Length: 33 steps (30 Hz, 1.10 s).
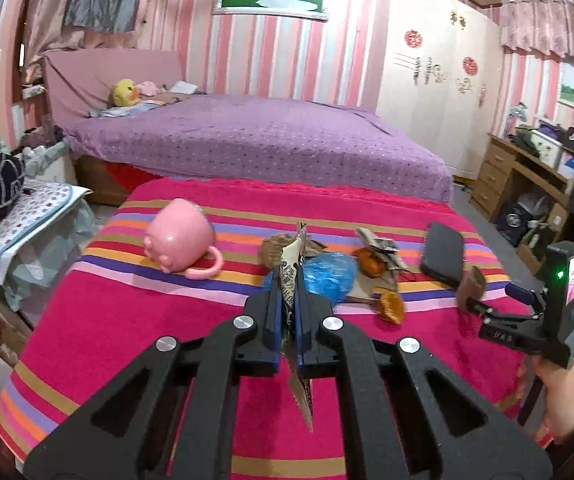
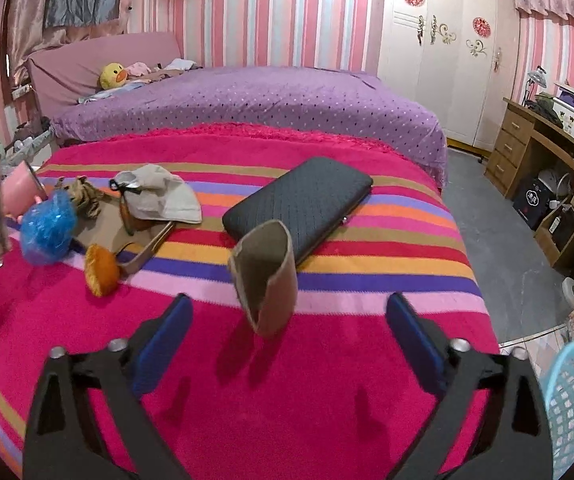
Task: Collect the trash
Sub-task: 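Lift the wrapper with left tool while right tool grasps the brown paper cup, then carry wrapper and cup over the blue basket and open both tools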
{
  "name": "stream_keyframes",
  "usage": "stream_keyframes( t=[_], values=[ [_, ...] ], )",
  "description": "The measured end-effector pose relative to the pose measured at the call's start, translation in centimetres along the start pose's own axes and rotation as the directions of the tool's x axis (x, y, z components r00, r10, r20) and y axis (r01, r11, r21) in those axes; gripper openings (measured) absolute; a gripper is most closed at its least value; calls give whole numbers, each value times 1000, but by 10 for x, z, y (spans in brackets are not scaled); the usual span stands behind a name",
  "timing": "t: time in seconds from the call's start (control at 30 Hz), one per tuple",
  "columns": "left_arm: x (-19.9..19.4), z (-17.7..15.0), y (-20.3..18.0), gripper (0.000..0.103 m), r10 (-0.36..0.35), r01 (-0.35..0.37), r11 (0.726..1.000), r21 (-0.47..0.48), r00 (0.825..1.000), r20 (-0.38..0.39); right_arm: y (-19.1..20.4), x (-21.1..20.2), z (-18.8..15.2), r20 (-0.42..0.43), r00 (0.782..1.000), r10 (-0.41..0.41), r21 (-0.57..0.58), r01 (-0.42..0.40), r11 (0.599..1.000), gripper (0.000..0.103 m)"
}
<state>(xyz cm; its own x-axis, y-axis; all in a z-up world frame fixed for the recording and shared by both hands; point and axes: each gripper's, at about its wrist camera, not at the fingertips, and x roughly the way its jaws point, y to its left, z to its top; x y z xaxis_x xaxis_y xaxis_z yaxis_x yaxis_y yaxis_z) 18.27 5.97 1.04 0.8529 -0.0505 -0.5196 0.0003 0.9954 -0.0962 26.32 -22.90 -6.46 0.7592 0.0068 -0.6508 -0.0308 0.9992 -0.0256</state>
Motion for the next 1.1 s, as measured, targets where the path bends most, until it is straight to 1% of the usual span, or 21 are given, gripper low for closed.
stream_keyframes(
  t=[0.07,0.1,0.13,0.2,0.23,0.33,0.4,0.6,0.73,0.83,0.9,1.0,1.1],
  values=[
    [4,-1,3,3,20,-20,1000,-3,1000,-5,0,6,3,-4,1000,31,18,-31,999,68],
    [7,-1,5,3,24,-24,1000,-10,1000,-12,1,8,3,-1,999,41,17,-41,999,59],
    [10,-1,7,3,27,-27,999,-19,999,-20,2,9,2,-3,999,42,9,-42,999,53],
    [15,-2,10,3,42,-43,999,-24,999,-31,7,9,0,-4,999,44,-25,-44,999,32],
    [15,-3,11,3,48,-49,999,-24,998,-32,8,8,0,2,999,36,-39,-36,999,28],
    [11,-3,11,3,51,-52,998,-30,998,-23,6,-6,-3,35,999,20,-67,-17,998,26],
    [5,-1,8,3,49,-50,998,-27,999,-8,0,-18,-4,51,998,28,-61,-25,998,26],
    [-7,0,-14,3,3,-3,1000,-22,1000,10,-20,-59,-9,85,996,39,-44,-36,998,26],
    [-18,0,-40,3,-41,41,999,8,999,35,-34,-88,-15,100,995,23,-43,-19,999,26],
    [-26,0,-61,3,-83,82,996,23,995,46,-51,-111,-25,110,994,14,-16,-12,1000,26],
    [-29,-2,-74,3,-104,102,994,36,993,48,-64,-120,-34,110,994,1,-8,-1,1000,26],
    [-30,-8,-95,3,-146,144,988,47,989,33,-82,-127,-41,111,994,-13,9,12,1000,26],
    [-28,-19,-119,3,-162,160,984,78,987,9,-104,-134,-46,115,993,-18,23,15,1000,26]
  ],
)
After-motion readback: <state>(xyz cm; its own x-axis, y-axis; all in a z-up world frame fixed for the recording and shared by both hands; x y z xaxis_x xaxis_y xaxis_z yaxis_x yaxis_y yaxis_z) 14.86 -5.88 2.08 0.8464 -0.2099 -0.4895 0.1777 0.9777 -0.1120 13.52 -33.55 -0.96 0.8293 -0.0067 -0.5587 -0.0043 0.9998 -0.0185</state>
